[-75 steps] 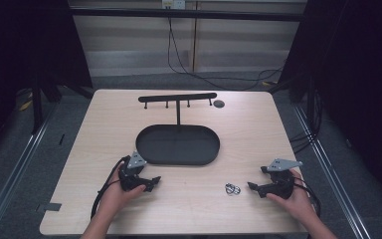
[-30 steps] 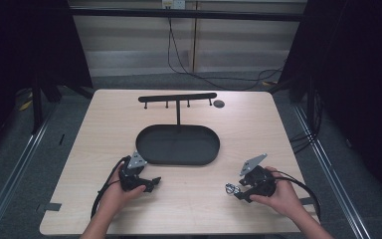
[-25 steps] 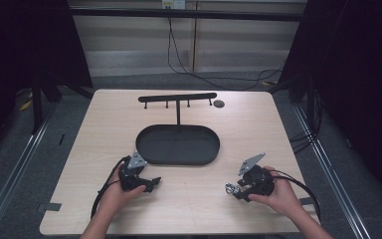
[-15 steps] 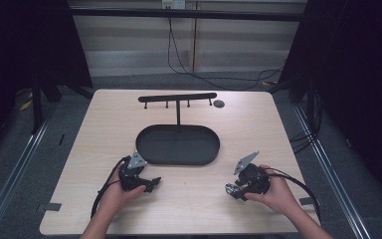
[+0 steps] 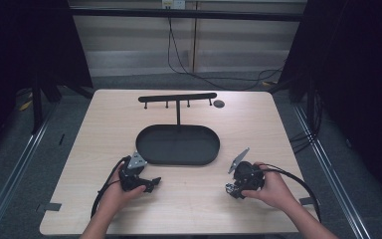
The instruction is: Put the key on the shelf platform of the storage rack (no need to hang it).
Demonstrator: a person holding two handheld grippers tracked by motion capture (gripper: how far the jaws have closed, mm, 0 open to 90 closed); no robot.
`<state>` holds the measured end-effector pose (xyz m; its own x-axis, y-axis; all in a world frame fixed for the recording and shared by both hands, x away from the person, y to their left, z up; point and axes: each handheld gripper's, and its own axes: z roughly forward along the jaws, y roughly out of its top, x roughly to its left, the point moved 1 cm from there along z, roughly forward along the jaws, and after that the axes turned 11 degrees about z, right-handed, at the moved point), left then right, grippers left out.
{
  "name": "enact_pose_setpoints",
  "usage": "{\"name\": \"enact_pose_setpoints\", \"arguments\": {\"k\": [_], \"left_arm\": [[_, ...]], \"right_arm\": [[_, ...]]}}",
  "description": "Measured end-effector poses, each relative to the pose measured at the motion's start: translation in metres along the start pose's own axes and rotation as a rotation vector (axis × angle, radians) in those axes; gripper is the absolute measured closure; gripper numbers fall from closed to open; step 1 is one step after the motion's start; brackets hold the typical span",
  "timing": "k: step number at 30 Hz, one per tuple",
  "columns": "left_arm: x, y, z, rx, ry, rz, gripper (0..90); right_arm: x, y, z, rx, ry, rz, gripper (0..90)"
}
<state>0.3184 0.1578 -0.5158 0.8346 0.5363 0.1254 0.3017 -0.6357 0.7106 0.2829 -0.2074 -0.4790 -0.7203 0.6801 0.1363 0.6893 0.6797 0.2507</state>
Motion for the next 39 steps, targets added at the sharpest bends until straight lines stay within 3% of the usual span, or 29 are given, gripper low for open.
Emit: {"name": "enact_pose_setpoints", "arguments": {"k": [4,5,6,16,24,28,31,39], "left_arm": [[0.0,0.0,0.0,0.0,0.0,0.001,15.6],[0.0,0.0,0.0,0.0,0.0,0.001,15.6],[0.0,0.0,0.0,0.0,0.0,0.001,15.6],[0.0,0.0,0.0,-0.001,-0.001,0.002,15.6],[0.0,0.0,0.0,-0.001,-0.002,0.001,15.5],[0.0,0.0,0.0,0.0,-0.002,0.001,15.5],[0.0,0.0,0.0,-0.001,-0.004,-0.003,15.5],[0.0,0.0,0.0,0.0,-0.001,0.003,15.5]], "right_arm": [[0.002,0.004,0.0,0.019,-0.018,-0.019,57.9],[0.003,0.006,0.0,0.033,-0.034,-0.016,65.5],[0.003,0.006,0.0,0.042,-0.043,-0.017,66.9],[0.003,0.012,0.0,0.083,-0.064,0.018,68.5],[0.0,0.011,-0.011,0.053,-0.047,0.033,68.5],[-0.001,0.012,-0.018,0.023,-0.009,0.071,68.5],[-0.002,0.012,-0.021,0.014,-0.006,0.088,68.6],[0.001,0.023,-0.035,-0.006,-0.021,0.067,68.5]]}}
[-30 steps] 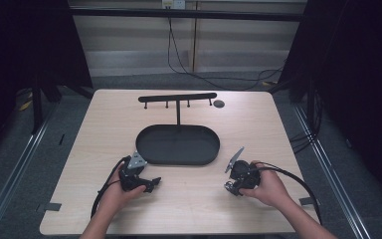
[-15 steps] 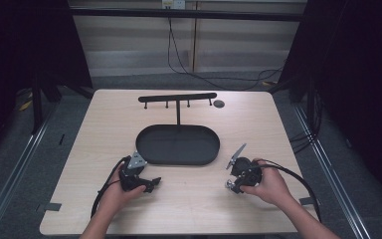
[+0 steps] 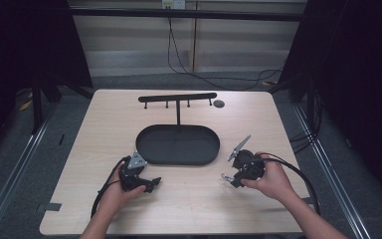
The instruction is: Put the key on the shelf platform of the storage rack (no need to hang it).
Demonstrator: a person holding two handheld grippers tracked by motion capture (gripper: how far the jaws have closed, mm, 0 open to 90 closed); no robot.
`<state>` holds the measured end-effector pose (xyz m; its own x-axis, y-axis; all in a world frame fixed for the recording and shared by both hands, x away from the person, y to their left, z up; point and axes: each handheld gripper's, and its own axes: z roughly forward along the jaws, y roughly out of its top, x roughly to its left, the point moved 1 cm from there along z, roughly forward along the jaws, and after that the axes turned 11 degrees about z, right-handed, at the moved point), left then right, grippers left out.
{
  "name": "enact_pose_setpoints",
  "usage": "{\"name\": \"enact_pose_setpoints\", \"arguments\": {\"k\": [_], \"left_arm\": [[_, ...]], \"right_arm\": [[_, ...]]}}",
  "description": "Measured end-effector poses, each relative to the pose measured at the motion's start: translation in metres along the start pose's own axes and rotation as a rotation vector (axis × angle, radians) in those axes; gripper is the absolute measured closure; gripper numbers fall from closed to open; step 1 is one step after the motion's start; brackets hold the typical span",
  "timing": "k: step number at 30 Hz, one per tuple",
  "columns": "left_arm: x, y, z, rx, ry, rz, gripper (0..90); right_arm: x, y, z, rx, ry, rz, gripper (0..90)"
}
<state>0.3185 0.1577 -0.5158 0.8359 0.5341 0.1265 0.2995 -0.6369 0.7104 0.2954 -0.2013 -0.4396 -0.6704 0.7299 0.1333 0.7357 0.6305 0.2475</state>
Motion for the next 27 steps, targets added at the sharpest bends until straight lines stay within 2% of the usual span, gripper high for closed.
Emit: {"name": "enact_pose_setpoints", "arguments": {"k": [9,12,15,17,19,20,27], "left_arm": [[0.0,0.0,0.0,0.0,-0.003,-0.004,15.5],[0.0,0.0,0.0,0.0,-0.003,-0.004,15.5],[0.0,0.0,0.0,0.001,-0.002,0.0,15.5],[0.0,0.0,0.0,0.0,-0.003,-0.003,15.4],[0.0,0.0,0.0,0.0,-0.002,-0.002,15.4],[0.0,0.0,0.0,0.0,-0.003,-0.004,15.4],[0.0,0.0,0.0,0.0,-0.004,-0.004,15.4]], "right_arm": [[0.004,0.018,-0.012,-0.008,0.002,-0.012,68.5],[0.003,0.024,-0.014,-0.005,-0.015,-0.025,68.5],[0.004,0.029,-0.017,-0.017,-0.009,-0.009,68.6],[0.003,0.032,-0.018,-0.026,-0.024,-0.023,68.5],[0.003,0.034,-0.019,-0.037,-0.012,0.001,68.5],[0.001,0.036,-0.019,-0.048,-0.013,-0.017,68.5],[0.002,0.043,-0.023,-0.048,-0.013,0.004,68.5]]}}
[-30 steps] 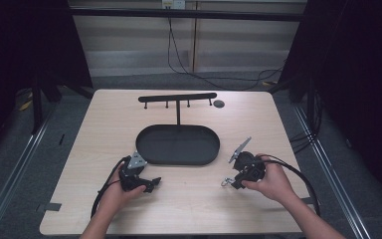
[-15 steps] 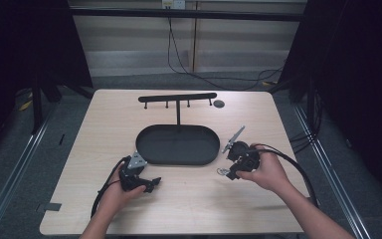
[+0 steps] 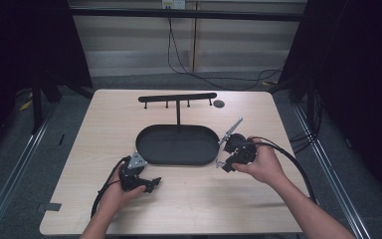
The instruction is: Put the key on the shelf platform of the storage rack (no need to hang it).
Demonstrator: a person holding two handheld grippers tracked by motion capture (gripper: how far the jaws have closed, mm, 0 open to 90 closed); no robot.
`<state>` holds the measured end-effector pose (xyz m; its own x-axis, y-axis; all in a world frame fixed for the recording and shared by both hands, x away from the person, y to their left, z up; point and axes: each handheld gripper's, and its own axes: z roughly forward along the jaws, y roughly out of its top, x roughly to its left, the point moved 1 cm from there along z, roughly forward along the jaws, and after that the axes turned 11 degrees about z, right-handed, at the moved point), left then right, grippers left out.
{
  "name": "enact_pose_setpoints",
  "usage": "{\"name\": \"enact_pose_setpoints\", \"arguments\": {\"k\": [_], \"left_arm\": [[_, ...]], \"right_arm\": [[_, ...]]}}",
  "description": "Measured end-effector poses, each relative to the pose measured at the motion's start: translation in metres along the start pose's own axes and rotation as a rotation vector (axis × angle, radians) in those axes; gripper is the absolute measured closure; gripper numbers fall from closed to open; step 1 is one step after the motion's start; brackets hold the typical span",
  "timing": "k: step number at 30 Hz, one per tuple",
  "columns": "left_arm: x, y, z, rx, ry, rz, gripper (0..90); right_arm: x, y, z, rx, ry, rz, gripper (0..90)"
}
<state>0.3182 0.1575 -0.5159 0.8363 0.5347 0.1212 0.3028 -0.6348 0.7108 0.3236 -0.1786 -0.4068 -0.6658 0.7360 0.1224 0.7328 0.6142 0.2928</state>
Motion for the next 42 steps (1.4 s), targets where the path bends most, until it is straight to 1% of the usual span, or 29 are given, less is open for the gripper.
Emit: {"name": "enact_pose_setpoints", "arguments": {"k": [6,7,8,11,12,13,15,16,17,18,20,23,30,33,39,40,42], "left_arm": [[0.0,0.0,0.0,0.002,0.002,0.006,15.4],[0.0,0.0,0.0,0.0,0.0,0.0,15.4],[0.0,0.0,0.0,0.002,0.003,0.006,15.4],[0.0,0.0,0.0,0.001,0.001,0.002,15.4],[0.0,0.0,0.0,0.001,0.002,0.005,15.4],[0.0,0.0,0.0,0.001,0.001,0.002,15.4],[0.0,0.0,0.0,0.0,0.0,0.0,15.4],[0.0,0.0,0.0,0.001,0.001,0.003,15.4],[0.0,0.0,0.0,0.001,0.003,0.006,15.4],[0.0,0.0,0.0,0.001,0.003,0.006,15.4],[0.0,0.0,0.0,0.001,0.002,0.006,15.4],[0.0,0.0,0.0,0.001,0.002,0.005,15.4],[0.0,0.0,0.0,0.0,0.002,0.005,15.4],[0.0,0.0,0.0,-0.002,0.003,0.003,15.4],[0.0,0.0,0.0,-0.003,0.003,0.002,15.4],[0.0,0.0,0.0,-0.003,0.003,0.003,15.4],[0.0,0.0,0.0,-0.003,0.003,0.002,15.4]], "right_arm": [[-0.003,0.003,0.001,-0.002,0.001,0.009,68.6],[-0.004,0.004,0.001,-0.005,0.004,0.003,68.5],[-0.004,0.005,0.0,-0.004,0.004,0.014,68.5],[-0.004,0.009,-0.002,-0.013,-0.009,0.002,68.6],[-0.003,0.011,-0.002,-0.014,-0.007,0.011,68.5],[-0.002,0.013,-0.003,-0.015,-0.008,0.004,68.5],[0.0,0.016,-0.003,-0.016,-0.018,0.005,68.5],[-0.001,0.018,-0.003,-0.024,-0.011,-0.003,68.5],[0.0,0.019,-0.002,-0.021,-0.006,0.011,68.5],[-0.001,0.02,-0.002,-0.021,-0.007,0.009,68.5],[-0.003,0.021,-0.001,-0.023,-0.029,0.006,68.5],[-0.004,0.025,-0.002,-0.033,-0.024,0.021,68.5],[-0.004,0.033,-0.001,-0.034,-0.037,0.021,68.5],[-0.005,0.035,0.0,-0.04,-0.028,0.026,68.5],[-0.01,0.04,0.005,-0.053,-0.038,0.038,68.5],[-0.01,0.042,0.005,-0.059,-0.03,0.051,68.5],[-0.011,0.043,0.006,-0.063,-0.028,0.045,68.5]]}}
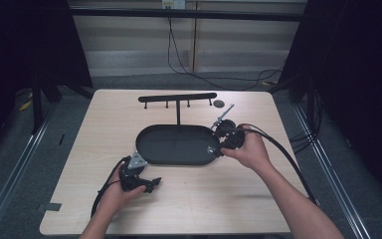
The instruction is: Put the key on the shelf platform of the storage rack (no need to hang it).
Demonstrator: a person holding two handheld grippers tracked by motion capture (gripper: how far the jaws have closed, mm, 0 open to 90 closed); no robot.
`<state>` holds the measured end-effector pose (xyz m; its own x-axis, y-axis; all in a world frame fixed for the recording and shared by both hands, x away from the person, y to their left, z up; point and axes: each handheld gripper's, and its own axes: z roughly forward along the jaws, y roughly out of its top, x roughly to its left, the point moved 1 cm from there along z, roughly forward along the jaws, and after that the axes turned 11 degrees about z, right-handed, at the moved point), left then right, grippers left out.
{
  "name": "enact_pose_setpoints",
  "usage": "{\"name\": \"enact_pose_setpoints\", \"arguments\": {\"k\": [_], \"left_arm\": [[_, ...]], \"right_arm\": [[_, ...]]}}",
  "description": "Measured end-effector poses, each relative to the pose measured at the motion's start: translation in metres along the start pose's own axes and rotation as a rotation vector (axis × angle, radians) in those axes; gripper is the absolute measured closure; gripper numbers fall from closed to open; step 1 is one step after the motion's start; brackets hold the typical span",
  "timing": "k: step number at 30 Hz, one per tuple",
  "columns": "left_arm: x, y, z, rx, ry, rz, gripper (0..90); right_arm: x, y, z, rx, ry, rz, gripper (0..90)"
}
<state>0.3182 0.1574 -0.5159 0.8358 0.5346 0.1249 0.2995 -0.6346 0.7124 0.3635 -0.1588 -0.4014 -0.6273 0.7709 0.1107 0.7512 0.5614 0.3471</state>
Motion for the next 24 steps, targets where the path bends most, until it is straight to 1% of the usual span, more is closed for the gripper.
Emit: {"name": "enact_pose_setpoints", "arguments": {"k": [2,3,7,10,11,12,14,19,22,24], "left_arm": [[0.0,0.0,0.0,0.0,0.0,0.0,15.4],[0.0,0.0,0.0,0.0,0.0,0.0,15.4],[0.0,0.0,0.0,-0.001,0.0,0.0,15.4],[0.0,0.0,0.0,0.0,0.0,0.001,15.4],[-0.001,0.0,0.0,-0.007,0.002,-0.01,15.4],[-0.001,0.0,0.001,-0.008,0.002,-0.011,15.3],[-0.001,0.0,0.001,-0.008,0.0,-0.013,15.3],[-0.001,0.0,0.001,-0.008,0.0,-0.013,15.3],[-0.001,0.0,0.001,-0.009,-0.001,-0.013,15.2],[-0.001,0.0,0.001,-0.009,-0.001,-0.013,15.2]], "right_arm": [[-0.001,0.002,0.002,0.005,-0.001,0.01,68.5],[-0.002,0.002,0.003,0.003,-0.006,0.014,68.5],[-0.004,0.004,0.004,-0.004,-0.003,0.024,68.5],[-0.003,0.007,0.005,-0.001,-0.006,0.018,68.5],[-0.002,0.009,0.005,0.0,-0.004,0.019,68.5],[-0.001,0.01,0.004,0.001,-0.008,0.019,68.5],[0.0,0.014,0.004,-0.001,-0.017,0.006,68.5],[0.0,0.02,0.006,-0.004,-0.014,0.013,68.5],[-0.002,0.024,0.008,-0.009,-0.029,0.022,68.5],[-0.003,0.025,0.011,-0.014,-0.029,0.025,68.5]]}}
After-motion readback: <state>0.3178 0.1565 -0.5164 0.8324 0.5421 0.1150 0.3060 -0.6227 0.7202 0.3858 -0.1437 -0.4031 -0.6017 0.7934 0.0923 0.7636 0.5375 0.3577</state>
